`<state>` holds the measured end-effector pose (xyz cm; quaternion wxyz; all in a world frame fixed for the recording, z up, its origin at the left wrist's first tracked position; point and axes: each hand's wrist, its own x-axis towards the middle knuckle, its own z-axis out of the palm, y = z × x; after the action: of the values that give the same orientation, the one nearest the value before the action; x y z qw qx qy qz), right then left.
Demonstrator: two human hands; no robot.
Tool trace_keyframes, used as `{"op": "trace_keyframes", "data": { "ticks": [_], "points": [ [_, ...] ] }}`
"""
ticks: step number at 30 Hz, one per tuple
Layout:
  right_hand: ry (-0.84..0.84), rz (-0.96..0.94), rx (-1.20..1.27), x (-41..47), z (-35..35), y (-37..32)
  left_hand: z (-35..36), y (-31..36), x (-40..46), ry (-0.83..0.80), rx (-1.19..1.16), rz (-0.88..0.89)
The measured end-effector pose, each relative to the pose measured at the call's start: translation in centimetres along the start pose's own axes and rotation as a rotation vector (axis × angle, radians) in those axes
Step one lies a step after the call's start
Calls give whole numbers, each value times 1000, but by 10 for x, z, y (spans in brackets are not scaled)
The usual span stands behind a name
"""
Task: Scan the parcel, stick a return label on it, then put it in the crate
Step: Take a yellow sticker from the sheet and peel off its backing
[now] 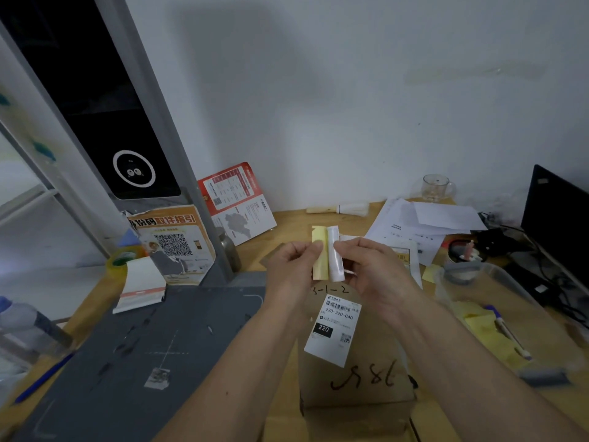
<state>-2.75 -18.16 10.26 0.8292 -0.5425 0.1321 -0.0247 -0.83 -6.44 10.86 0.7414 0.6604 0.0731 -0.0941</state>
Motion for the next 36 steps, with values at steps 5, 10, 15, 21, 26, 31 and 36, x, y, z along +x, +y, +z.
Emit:
{"op": "trace_keyframes", "data": {
  "ticks": [5,10,15,21,26,31,36],
  "points": [
    [35,19,72,-2,-2,6,-7,-4,2,-34,-59,-53],
    [60,10,69,-4,6,16,-16,-10,6,-71,-29,-56],
    [136,2,23,-6,13,29,-28,-21,15,-73,-15,-73],
    [278,-35,-79,-4,20,48,-44,-36,29,-131,-84,-128],
    [250,-33,11,-10,17,52,-48,-42,35,-219,-126,-162],
    [248,-4,116,-9,4,50,-46,-39,35,-262,-175,-201],
    [249,14,127,-5,-10,43,-32,-35,31,-340,-160,-189]
  ]
}}
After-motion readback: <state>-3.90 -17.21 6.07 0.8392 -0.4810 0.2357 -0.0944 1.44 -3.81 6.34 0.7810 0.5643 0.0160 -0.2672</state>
